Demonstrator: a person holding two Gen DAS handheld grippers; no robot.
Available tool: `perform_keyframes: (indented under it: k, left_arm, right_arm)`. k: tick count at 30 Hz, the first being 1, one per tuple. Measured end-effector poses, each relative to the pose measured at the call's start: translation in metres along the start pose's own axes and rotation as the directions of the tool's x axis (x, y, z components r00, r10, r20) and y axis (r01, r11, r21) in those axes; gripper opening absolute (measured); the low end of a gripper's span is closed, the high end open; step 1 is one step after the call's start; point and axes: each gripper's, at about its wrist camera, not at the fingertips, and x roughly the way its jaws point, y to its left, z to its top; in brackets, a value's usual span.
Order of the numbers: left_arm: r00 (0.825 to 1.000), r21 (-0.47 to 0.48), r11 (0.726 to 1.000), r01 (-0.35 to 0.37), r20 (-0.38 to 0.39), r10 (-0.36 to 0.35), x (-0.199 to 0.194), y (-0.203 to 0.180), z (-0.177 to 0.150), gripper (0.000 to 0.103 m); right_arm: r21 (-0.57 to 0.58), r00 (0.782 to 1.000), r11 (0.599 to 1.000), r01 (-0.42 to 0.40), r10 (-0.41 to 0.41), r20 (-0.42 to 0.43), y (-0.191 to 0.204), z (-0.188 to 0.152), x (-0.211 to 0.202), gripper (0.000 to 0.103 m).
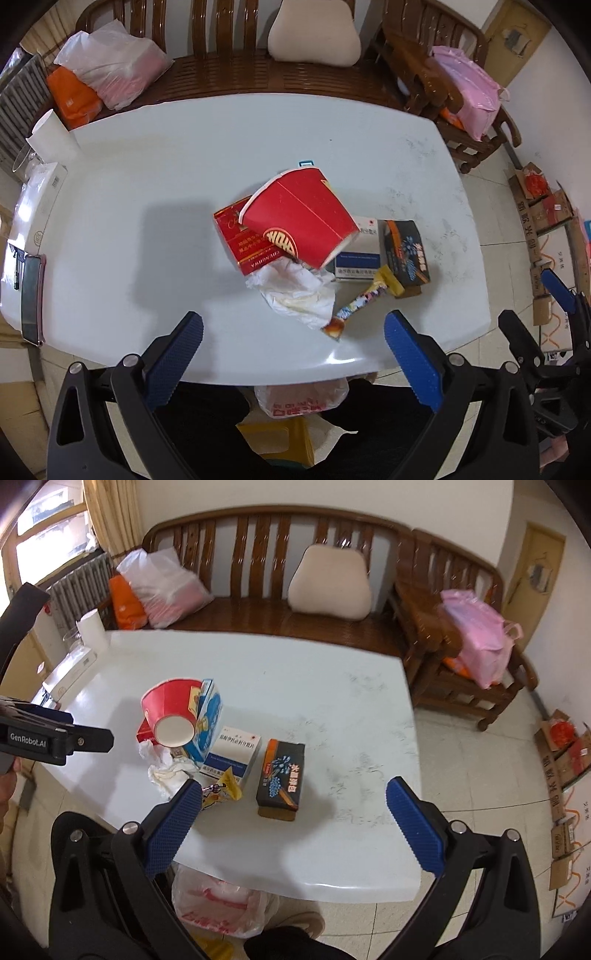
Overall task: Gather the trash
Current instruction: 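Move both tools toward the trash pile, left toward the red cup, right toward the black box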
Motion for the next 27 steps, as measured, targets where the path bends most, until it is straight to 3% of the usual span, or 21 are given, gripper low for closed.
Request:
perform_keyframes:
  k: [5,13,27]
  left_arm:
    - [0.999,-0.012,1.000,0.000,-0.033,-0.001,0.015,-0.006,0.018,0.096]
    - [0.997,-0.109,0.994,0.019,-0.068,-0.026,0.044,-0.006,0.045,0.096]
    - [0.990,-0.208,0.977,0.043,-0.123,-0.070,0.084,0.003,0.065,0.096]
  right_arm:
    - [-0.009,0.998,1.000,-0.015,0.014,-0.056,-0.008,0.013,0.024,0.098]
    - [-0.034,0.989,0.998,-0.049,0.044,-0.138,-0.013,0.028,0.060,0.098]
    - [-0.021,0.948,0.993,-0.116,0.105,-0.302,-0.013,0.032,0.131,0.098]
